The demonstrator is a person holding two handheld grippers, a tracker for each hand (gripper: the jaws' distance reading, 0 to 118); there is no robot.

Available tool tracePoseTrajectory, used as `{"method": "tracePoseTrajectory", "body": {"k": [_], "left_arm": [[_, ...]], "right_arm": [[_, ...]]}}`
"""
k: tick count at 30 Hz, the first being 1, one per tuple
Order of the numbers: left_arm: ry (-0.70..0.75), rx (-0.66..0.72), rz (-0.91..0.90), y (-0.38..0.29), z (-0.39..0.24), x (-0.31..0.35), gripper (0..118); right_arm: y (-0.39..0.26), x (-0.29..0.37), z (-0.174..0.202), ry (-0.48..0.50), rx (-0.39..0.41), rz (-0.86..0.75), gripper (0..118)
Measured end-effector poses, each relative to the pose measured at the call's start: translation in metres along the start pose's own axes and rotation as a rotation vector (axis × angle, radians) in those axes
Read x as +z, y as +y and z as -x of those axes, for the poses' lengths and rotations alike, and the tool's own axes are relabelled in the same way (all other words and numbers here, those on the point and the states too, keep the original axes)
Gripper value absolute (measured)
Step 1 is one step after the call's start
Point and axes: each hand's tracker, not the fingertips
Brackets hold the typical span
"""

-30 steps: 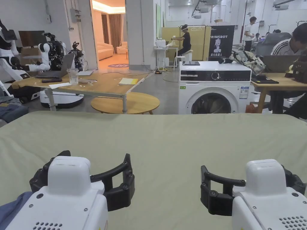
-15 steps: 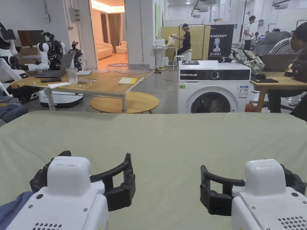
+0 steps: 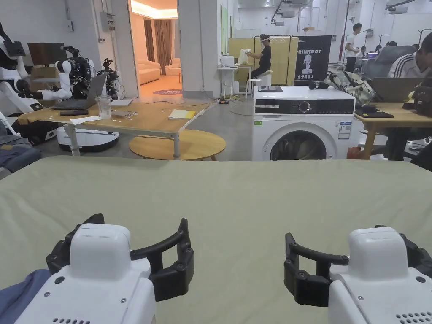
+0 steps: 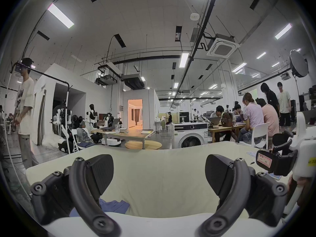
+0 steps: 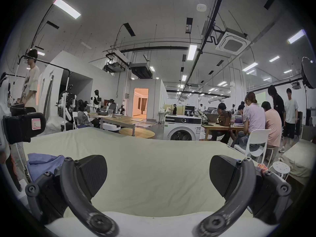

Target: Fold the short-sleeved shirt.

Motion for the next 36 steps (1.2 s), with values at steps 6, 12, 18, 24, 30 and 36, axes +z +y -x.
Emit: {"method": "tracePoseTrajectory", "body": {"k": [6,12,18,24,30,36], "left_arm": [[-0.009,0.019,-0.025,0.0006,0.0019,0.0029,108],[-0.009,0.022,-0.012,0.0008,0.0034,0.0029,105],[0.000,-0.018,0.013,-0.0017,0.0004,0.0022,1],[-0.011,-0.016,0.010,-0.0019,-0.0006,0.0033,0],[-0.001,0.029,0.007,-0.0032,0.0052,0.0032,0],[0.004,0.037,0.000,-0.0021,0.0068,0.0041,0]], "right_arm": [[0.0007,0.0002,-0.0083,0.007,-0.064,-0.006,118],[-0.0037,0.0017,-0.0085,0.004,-0.063,0.001,112],[-0.0031,0.0009,-0.0069,0.020,-0.082,0.015,24],[-0.0033,-0.0010,-0.0058,0.013,-0.048,0.021,0],[-0.0030,-0.0035,-0.0025,0.017,-0.047,0.029,0],[-0.0050,-0.0050,-0.0028,0.038,-0.085,0.041,0]]}}
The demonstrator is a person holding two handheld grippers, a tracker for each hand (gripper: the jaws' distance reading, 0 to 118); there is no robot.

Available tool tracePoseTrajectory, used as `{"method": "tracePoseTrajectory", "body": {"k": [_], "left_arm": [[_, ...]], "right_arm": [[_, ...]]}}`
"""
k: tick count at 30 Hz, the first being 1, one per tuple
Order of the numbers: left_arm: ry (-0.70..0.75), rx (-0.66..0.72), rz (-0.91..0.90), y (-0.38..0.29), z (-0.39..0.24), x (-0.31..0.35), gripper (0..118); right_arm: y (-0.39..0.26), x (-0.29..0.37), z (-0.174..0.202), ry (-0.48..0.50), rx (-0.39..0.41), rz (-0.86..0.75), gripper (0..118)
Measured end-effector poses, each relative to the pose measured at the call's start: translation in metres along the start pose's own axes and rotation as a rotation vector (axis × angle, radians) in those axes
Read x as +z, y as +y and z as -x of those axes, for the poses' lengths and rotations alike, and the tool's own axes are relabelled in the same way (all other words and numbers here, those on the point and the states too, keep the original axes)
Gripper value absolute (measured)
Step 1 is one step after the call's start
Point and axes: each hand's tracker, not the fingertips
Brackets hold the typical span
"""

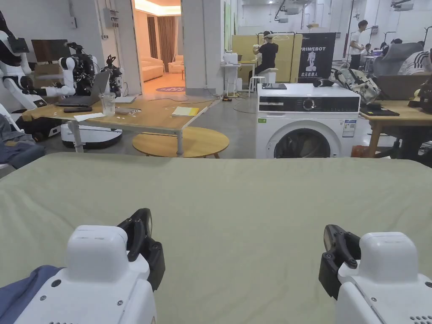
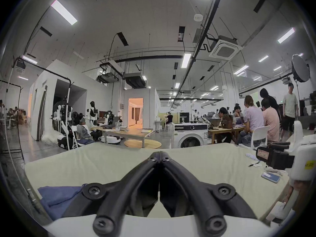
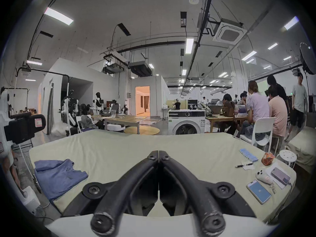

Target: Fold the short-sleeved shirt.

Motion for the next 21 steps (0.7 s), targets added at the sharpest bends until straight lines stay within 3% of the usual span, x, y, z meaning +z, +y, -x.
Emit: {"method": "tracePoseTrajectory", "body": {"k": [15,21], "left_arm": [[-0.002,-0.005,0.014,0.000,0.002,-0.003,0],[0.015,-0.005,0.013,0.003,0.010,0.000,0]], "right_arm": [[0.000,-0.003,0.007,-0.023,0.073,-0.002,0],[0.001,-0.008,0.013,0.011,0.049,0.013,0]]}}
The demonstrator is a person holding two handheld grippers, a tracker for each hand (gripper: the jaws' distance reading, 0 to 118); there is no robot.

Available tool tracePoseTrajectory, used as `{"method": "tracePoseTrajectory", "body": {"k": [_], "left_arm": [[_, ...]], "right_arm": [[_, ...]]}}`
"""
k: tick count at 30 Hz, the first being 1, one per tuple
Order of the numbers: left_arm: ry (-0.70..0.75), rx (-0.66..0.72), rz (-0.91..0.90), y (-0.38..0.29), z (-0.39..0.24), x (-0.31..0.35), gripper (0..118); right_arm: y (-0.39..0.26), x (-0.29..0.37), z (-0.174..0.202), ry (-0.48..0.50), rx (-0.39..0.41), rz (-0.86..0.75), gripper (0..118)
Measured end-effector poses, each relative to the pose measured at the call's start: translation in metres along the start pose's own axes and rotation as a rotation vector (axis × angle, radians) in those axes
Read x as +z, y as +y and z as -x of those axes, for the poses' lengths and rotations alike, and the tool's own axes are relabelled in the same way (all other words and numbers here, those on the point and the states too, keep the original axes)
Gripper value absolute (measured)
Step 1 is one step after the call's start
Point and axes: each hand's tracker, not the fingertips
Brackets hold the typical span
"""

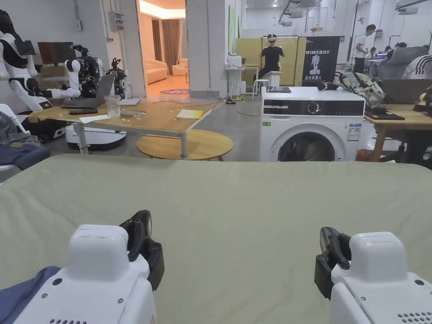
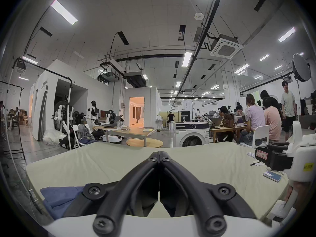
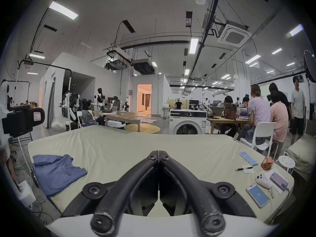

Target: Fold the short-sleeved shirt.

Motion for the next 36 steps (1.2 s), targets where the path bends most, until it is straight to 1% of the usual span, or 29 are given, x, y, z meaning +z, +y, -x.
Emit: {"method": "tracePoseTrajectory", "body": {"k": [2,4,6,9,10,13,15,18,20,21,22,23,24,25,27,28,29,31,33,34,35,36], "left_arm": [[0.039,0.009,0.002,0.002,0.009,0.004,0],[0.074,0.013,0.000,0.004,0.022,0.010,0],[0.130,0.012,-0.007,0.006,0.039,0.019,0],[0.203,0.017,-0.002,0.012,0.067,0.034,0],[0.234,0.011,0.009,0.014,0.077,0.039,0],[0.299,-0.039,0.035,0.017,0.099,0.050,0],[0.316,-0.053,0.047,0.015,0.110,0.052,0],[0.311,-0.037,0.088,0.013,0.129,0.053,0],[0.290,-0.042,0.211,0.009,0.147,0.040,0],[0.289,-0.050,0.261,0.005,0.155,0.031,11],[0.242,-0.071,0.311,-0.006,0.166,0.018,36],[0.176,-0.088,0.349,-0.016,0.178,0.006,73],[0.103,-0.075,0.427,-0.028,0.191,-0.010,92],[0.066,-0.039,0.528,-0.042,0.202,-0.023,91],[0.014,-0.010,0.612,-0.070,0.217,-0.047,91],[0.025,-0.005,0.671,-0.086,0.225,-0.062,91],[0.050,-0.017,0.721,-0.102,0.232,-0.075,91],[0.065,0.003,0.795,-0.129,0.244,-0.097,91],[0.052,0.010,0.881,-0.154,0.250,-0.117,89],[0.026,0.010,0.918,-0.165,0.252,-0.124,84],[0.000,0.008,0.945,-0.179,0.252,-0.132,69],[-0.002,0.020,0.999,-0.188,0.251,-0.139,61]], "right_arm": [[0.002,-0.005,0.008,0.026,-0.017,-0.005,0],[0.004,-0.011,0.019,0.078,-0.043,-0.004,0],[0.005,-0.017,0.036,0.125,-0.049,0.000,0],[0.003,-0.028,0.067,0.183,-0.035,0.004,0],[0.002,-0.032,0.078,0.225,-0.042,0.010,0],[-0.001,-0.040,0.103,0.301,-0.074,0.019,0],[-0.002,-0.044,0.116,0.330,-0.081,0.028,0],[-0.005,-0.050,0.129,0.357,-0.074,0.033,0],[-0.006,-0.053,0.132,0.367,-0.072,0.040,0],[-0.007,-0.053,0.131,0.372,-0.075,0.044,0],[-0.008,-0.054,0.129,0.379,-0.079,0.049,0],[-0.009,-0.054,0.126,0.384,-0.082,0.052,0],[-0.010,-0.055,0.122,0.388,-0.084,0.057,0],[-0.013,-0.056,0.117,0.389,-0.089,0.066,0],[-0.019,-0.059,0.106,0.382,-0.102,0.083,0],[-0.024,-0.060,0.100,0.370,-0.104,0.100,0],[-0.027,-0.061,0.093,0.364,-0.095,0.123,0],[-0.034,-0.059,0.075,0.361,-0.061,0.157,0],[-0.039,-0.055,0.057,0.309,-0.020,0.188,0],[-0.042,-0.053,0.047,0.281,-0.007,0.208,0],[-0.044,-0.054,0.036,0.256,-0.005,0.231,0],[-0.046,-0.054,0.028,0.234,-0.007,0.246,0]]}}
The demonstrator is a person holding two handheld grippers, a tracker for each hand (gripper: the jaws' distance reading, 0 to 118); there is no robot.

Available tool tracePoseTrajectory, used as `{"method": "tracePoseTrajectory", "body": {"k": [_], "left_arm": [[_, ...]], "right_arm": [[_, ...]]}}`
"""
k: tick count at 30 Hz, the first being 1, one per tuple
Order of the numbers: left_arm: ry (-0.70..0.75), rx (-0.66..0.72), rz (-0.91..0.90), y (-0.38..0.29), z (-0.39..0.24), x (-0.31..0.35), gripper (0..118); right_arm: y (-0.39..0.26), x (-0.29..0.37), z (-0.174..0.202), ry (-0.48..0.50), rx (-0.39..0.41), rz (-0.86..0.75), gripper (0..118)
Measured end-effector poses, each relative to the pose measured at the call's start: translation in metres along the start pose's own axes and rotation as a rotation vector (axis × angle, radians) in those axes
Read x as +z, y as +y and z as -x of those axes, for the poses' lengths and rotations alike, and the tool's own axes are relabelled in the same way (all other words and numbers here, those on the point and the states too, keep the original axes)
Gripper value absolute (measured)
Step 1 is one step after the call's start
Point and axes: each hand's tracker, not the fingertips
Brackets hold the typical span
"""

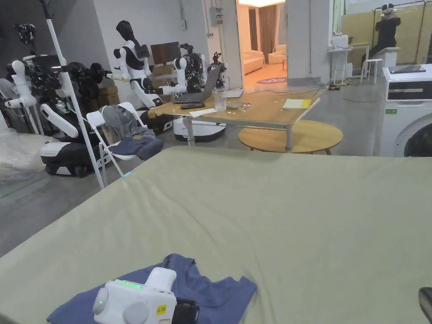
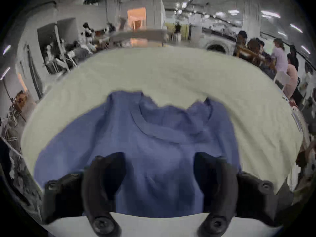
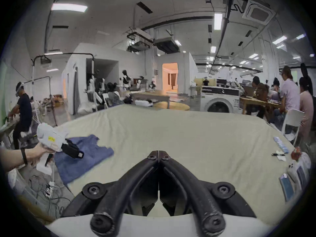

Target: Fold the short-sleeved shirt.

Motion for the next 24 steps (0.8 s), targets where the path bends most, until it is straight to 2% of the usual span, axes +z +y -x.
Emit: {"method": "tracePoseTrajectory", "body": {"k": [1,3,4,5,6,7,11,13,15,18,21,24], "left_arm": [[-0.008,0.046,0.094,-0.002,-0.001,-0.014,60],[0.031,0.082,-0.030,-0.002,-0.002,-0.004,59],[0.036,0.096,0.014,0.002,-0.001,-0.004,54],[0.034,0.088,0.008,0.004,-0.001,-0.003,42],[0.027,0.091,-0.002,0.001,0.001,0.002,9],[0.045,0.103,-0.007,0.002,0.001,0.002,0],[-0.013,0.276,-0.038,0.002,0.012,0.010,0],[-0.062,0.396,-0.153,0.011,0.020,0.035,0],[-0.068,0.435,-0.269,0.030,0.020,0.068,0],[0.008,0.311,-0.413,0.085,0.019,0.128,0],[0.005,0.254,-0.591,0.155,0.020,0.192,0],[0.084,0.094,-0.631,0.222,-0.008,0.239,0]], "right_arm": [[-0.001,0.004,-0.007,-0.022,-0.006,0.014,0],[-0.003,0.010,-0.020,-0.049,-0.014,0.020,0],[-0.005,0.013,-0.026,-0.062,-0.024,0.019,0],[-0.006,0.016,-0.029,-0.065,-0.037,0.021,0],[-0.007,0.017,-0.033,-0.067,-0.055,0.028,0],[-0.008,0.017,-0.037,-0.063,-0.082,0.037,0],[-0.009,0.022,-0.044,-0.048,-0.114,0.042,0],[-0.008,0.027,-0.045,-0.035,-0.109,0.038,0],[-0.006,0.028,-0.047,-0.022,-0.110,0.032,0],[-0.003,0.028,-0.054,0.039,-0.138,0.021,0],[0.004,0.033,-0.051,0.025,-0.148,0.009,0],[0.009,0.041,-0.054,0.019,-0.161,-0.022,0]]}}
